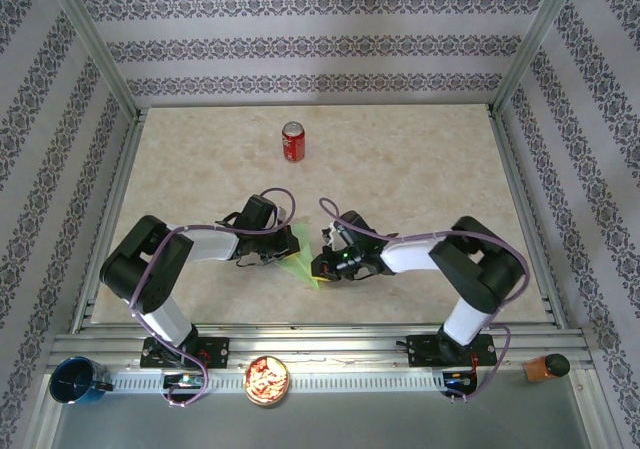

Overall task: Fold a paper plane with a square sheet of paper (pick it up from the middle)
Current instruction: Fourth fold the wing at the center of the table.

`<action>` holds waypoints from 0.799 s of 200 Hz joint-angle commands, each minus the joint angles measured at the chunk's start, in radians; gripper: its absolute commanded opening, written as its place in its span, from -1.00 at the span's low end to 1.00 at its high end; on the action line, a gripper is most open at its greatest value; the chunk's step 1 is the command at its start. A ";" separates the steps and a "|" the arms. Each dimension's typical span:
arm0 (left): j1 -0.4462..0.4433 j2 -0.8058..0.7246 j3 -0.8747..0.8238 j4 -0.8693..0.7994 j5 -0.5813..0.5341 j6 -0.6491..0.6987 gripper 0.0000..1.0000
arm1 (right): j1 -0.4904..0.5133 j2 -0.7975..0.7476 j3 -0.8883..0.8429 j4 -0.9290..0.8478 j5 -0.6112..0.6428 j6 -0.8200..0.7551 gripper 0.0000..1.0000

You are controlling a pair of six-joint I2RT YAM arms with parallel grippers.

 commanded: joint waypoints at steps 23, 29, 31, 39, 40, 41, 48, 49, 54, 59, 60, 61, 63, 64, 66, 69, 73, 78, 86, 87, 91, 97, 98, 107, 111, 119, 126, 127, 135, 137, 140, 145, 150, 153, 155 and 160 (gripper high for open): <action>-0.006 0.029 -0.053 0.016 -0.028 -0.003 -0.90 | -0.088 -0.242 -0.061 -0.089 0.129 0.010 -0.94; -0.006 0.027 -0.056 0.017 -0.033 -0.003 -0.90 | -0.092 -0.244 -0.064 -0.088 0.119 0.017 -0.94; -0.006 0.026 -0.056 0.017 -0.033 -0.005 -0.90 | -0.093 -0.245 -0.062 -0.089 0.116 0.016 -0.94; -0.007 0.025 -0.056 0.019 -0.032 -0.005 -0.90 | -0.086 -0.237 -0.049 -0.096 0.099 0.011 -0.94; -0.006 0.025 -0.056 0.019 -0.032 -0.005 -0.90 | -0.084 -0.235 -0.047 -0.098 0.096 0.011 -0.94; -0.007 0.025 -0.056 0.019 -0.031 -0.005 -0.90 | -0.083 -0.232 -0.045 -0.098 0.094 0.010 -0.94; -0.006 0.024 -0.056 0.020 -0.027 -0.006 -0.90 | -0.071 -0.215 -0.029 -0.101 0.083 0.007 -0.93; -0.006 0.024 -0.057 0.020 -0.027 -0.005 -0.90 | -0.069 -0.212 -0.027 -0.101 0.081 0.006 -0.93; -0.007 0.024 -0.056 0.021 -0.028 -0.005 -0.90 | -0.059 -0.196 -0.015 -0.101 0.075 0.006 -0.94; -0.006 0.023 -0.056 0.019 -0.029 -0.005 -0.90 | -0.045 -0.177 -0.004 -0.100 0.071 0.005 -0.94; -0.007 0.022 -0.056 0.020 -0.029 -0.004 -0.90 | -0.042 -0.174 0.000 -0.100 0.070 0.005 -0.94; -0.007 0.022 -0.056 0.019 -0.028 -0.004 -0.90 | -0.040 -0.170 0.002 -0.100 0.070 0.005 -0.94; -0.007 0.022 -0.056 0.019 -0.028 -0.004 -0.90 | -0.035 -0.162 0.006 -0.099 0.068 0.005 -0.94; -0.007 0.022 -0.057 0.019 -0.029 -0.003 -0.90 | -0.033 -0.158 0.008 -0.099 0.068 0.005 -0.93; -0.006 0.021 -0.056 0.018 -0.030 -0.003 -0.90 | -0.028 -0.150 0.014 -0.097 0.068 0.005 -0.94; -0.006 0.021 -0.056 0.016 -0.030 -0.003 -0.90 | -0.022 -0.138 0.021 -0.096 0.066 0.006 -0.94; -0.006 0.021 -0.056 0.015 -0.032 -0.003 -0.90 | -0.013 -0.123 0.031 -0.095 0.065 0.006 -0.94; -0.006 0.019 -0.054 0.014 -0.032 -0.003 -0.90 | -0.005 -0.104 0.041 -0.092 0.063 0.006 -0.94; -0.006 0.019 -0.055 0.013 -0.030 -0.002 -0.90 | 0.007 -0.076 0.057 -0.088 0.061 0.009 -0.94; -0.006 0.019 -0.055 0.013 -0.030 -0.002 -0.90 | 0.008 -0.072 0.059 -0.087 0.061 0.010 -0.94; -0.006 0.019 -0.055 0.012 -0.030 -0.003 -0.90 | 0.013 -0.060 0.064 -0.084 0.063 0.011 -0.95; -0.006 0.019 -0.056 0.013 -0.030 -0.004 -0.90 | 0.019 -0.043 0.072 -0.078 0.062 0.015 -0.95; -0.006 0.019 -0.057 0.013 -0.030 -0.004 -0.90 | 0.020 -0.041 0.073 -0.078 0.062 0.015 -0.95; -0.006 0.019 -0.058 0.017 -0.030 -0.006 -0.90 | 0.027 -0.023 0.083 -0.073 0.057 0.016 -0.95; -0.007 0.020 -0.059 0.016 -0.030 -0.005 -0.90 | 0.028 -0.013 0.088 -0.072 0.055 0.017 -0.95; -0.006 0.021 -0.059 0.016 -0.027 -0.006 -0.90 | 0.033 0.002 0.098 -0.074 0.055 0.015 -0.95; -0.006 0.022 -0.059 0.016 -0.029 -0.005 -0.90 | 0.037 0.017 0.111 -0.077 0.049 0.016 -0.95; -0.006 0.022 -0.059 0.016 -0.029 -0.006 -0.90 | 0.037 0.019 0.112 -0.078 0.047 0.016 -0.95; -0.006 0.024 -0.059 0.017 -0.030 -0.006 -0.90 | 0.045 0.036 0.125 -0.080 0.037 0.011 -0.95; -0.006 0.024 -0.058 0.017 -0.029 -0.006 -0.90 | 0.047 0.040 0.128 -0.081 0.036 0.010 -0.95; -0.006 0.024 -0.059 0.018 -0.028 -0.005 -0.90 | 0.049 0.045 0.131 -0.084 0.035 0.007 -0.95; -0.006 0.025 -0.058 0.019 -0.027 -0.005 -0.90 | 0.053 0.053 0.134 -0.086 0.035 0.007 -0.95; -0.006 0.025 -0.058 0.020 -0.027 -0.007 -0.90 | 0.054 0.061 0.134 -0.086 0.038 0.007 -0.95; -0.006 0.025 -0.058 0.019 -0.027 -0.007 -0.90 | 0.054 0.066 0.132 -0.085 0.038 0.008 -0.95; -0.006 0.025 -0.058 0.020 -0.026 -0.006 -0.90 | 0.054 0.070 0.130 -0.083 0.039 0.009 -0.95; -0.006 0.025 -0.057 0.019 -0.027 -0.007 -0.90 | 0.054 0.078 0.126 -0.080 0.042 0.011 -0.95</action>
